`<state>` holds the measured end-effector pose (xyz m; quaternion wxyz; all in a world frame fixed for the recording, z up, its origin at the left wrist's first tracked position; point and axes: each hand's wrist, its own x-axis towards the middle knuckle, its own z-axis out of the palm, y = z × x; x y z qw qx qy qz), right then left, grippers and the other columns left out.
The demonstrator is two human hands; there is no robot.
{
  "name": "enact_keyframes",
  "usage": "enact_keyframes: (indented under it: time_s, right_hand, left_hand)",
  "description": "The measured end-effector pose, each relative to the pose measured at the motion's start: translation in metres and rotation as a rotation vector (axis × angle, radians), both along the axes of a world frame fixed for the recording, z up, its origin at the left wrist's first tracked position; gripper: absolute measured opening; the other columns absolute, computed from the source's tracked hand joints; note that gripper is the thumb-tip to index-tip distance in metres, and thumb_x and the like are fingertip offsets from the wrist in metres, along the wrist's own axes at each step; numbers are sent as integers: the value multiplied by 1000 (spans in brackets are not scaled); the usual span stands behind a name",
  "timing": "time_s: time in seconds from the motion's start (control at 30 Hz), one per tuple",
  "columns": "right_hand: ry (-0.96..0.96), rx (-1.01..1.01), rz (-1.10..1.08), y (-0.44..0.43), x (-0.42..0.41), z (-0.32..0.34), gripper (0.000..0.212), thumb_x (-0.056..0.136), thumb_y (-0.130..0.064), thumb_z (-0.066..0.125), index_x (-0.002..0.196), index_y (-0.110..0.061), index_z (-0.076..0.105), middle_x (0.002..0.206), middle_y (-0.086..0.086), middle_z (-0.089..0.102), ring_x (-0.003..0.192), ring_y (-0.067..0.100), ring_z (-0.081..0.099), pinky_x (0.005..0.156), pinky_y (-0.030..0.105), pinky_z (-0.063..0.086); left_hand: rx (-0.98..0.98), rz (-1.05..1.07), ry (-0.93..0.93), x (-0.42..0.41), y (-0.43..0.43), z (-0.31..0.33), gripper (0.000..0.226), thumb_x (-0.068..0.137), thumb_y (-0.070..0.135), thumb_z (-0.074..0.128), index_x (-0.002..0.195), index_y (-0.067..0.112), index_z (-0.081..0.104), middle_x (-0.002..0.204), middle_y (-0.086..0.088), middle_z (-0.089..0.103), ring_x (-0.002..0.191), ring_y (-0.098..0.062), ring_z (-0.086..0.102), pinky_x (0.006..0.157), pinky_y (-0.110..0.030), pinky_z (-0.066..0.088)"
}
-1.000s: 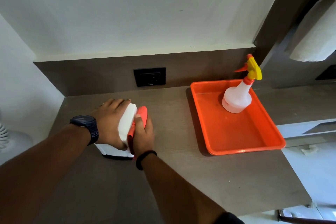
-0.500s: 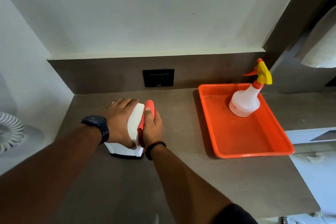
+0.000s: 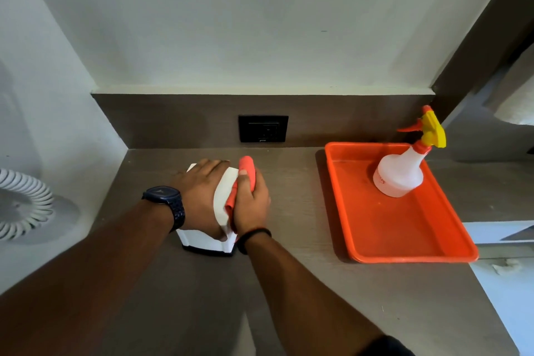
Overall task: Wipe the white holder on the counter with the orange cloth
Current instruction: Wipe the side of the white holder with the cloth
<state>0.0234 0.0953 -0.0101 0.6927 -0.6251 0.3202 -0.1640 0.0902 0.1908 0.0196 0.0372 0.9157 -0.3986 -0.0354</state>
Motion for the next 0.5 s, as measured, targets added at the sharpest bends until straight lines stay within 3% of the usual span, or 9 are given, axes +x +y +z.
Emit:
enact_keyframes:
  time_s: [0.13, 0.3, 0.4, 0.5]
  right_hand:
    - [108, 61, 7, 2, -14, -13, 47, 91, -49, 45, 131, -25, 56, 126, 2, 65, 115, 18, 59, 105, 45, 47]
    - [89, 86, -35, 16, -30, -14, 54, 81, -52, 44, 125, -25, 60, 118, -1, 67, 111, 20, 62, 98, 46, 52]
    - [18, -13, -54, 11, -28, 1, 43, 82, -46, 48, 113, -21, 64, 106, 0, 69, 102, 17, 64, 94, 47, 53]
    - [-118, -230, -20, 2, -24, 24, 23, 86, -40, 51, 107, -34, 61, 103, -15, 63, 103, 9, 59, 97, 39, 50]
  left_hand:
    - [56, 58, 66, 3, 3, -4, 143, 17, 82, 64, 138, 27, 11, 147, 4, 32, 134, -20, 28, 105, -48, 38]
    - [71, 60, 89, 5, 4, -5, 145, 20, 85, 63, 141, 28, 6, 151, 3, 26, 137, -18, 23, 108, -48, 34]
    - [64, 30, 103, 6, 8, -4, 152, 19, 90, 61, 144, 26, 2, 154, 2, 23, 139, -19, 21, 111, -45, 31]
    - [67, 5, 159, 7, 21, 1, 161, 18, 95, 56, 145, 26, -16, 160, 0, 3, 144, -18, 3, 117, -45, 12]
